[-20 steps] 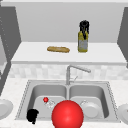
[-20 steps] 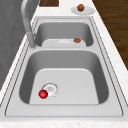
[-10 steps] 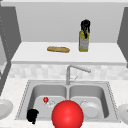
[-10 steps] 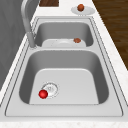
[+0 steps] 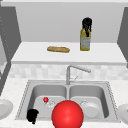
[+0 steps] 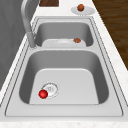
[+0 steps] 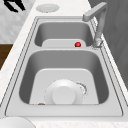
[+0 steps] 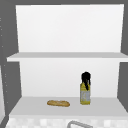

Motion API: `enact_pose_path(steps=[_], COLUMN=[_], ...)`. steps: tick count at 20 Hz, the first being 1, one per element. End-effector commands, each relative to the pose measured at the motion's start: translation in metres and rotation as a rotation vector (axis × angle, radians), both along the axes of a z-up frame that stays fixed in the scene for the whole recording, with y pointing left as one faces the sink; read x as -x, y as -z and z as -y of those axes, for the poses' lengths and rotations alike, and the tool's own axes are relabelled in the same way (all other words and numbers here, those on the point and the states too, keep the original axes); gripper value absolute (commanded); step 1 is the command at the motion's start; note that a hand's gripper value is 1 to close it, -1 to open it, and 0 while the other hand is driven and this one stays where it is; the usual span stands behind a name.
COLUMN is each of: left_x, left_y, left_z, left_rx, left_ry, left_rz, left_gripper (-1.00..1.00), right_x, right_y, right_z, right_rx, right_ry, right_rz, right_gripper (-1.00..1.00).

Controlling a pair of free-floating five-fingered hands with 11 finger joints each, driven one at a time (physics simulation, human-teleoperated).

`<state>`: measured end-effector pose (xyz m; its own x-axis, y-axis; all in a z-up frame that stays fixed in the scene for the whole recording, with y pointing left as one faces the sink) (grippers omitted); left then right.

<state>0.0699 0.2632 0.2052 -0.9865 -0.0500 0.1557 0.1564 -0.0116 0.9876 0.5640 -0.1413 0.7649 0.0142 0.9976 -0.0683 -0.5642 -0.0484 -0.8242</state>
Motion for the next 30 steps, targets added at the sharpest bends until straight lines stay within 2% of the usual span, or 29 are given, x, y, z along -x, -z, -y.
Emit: enact_pose_path(steps=[1, 4, 10, 18, 26, 30], left_x=[0.0, 0.0, 0.0, 0.0, 0.0, 0.0], left_y=[0.0, 0.0, 0.0, 0.0, 0.0, 0.0], left_z=[0.0, 0.0, 0.0, 0.0, 0.0, 0.0], left_rx=[0.0, 0.0, 0.0, 0.0, 0.0, 0.0], left_ry=[0.0, 0.0, 0.0, 0.0, 0.0, 0.0], left_rz=[0.0, 0.0, 0.0, 0.0, 0.0, 0.0], left_gripper=[0.0, 0.0, 0.0, 0.0, 0.0, 0.0], right_x=[0.018, 0.032, 0.027, 0.036, 0.038, 0.036], right_y=[-0.013, -0.018, -0.004, 0.01, 0.044, 0.042], right_z=[0.002, 0.003, 0.004, 0.007, 0.01, 0.018], right_rx=[0.0, 0.001, 0.006, 0.001, -0.001, -0.023], right_ry=[0.0, 0.008, 0.002, 0.002, 0.002, 0.002], right_rz=[-0.021, -0.023, -0.028, -0.03, -0.029, -0.033], right_gripper=[1.0, 1.0, 1.0, 1.0, 1.0, 1.0])
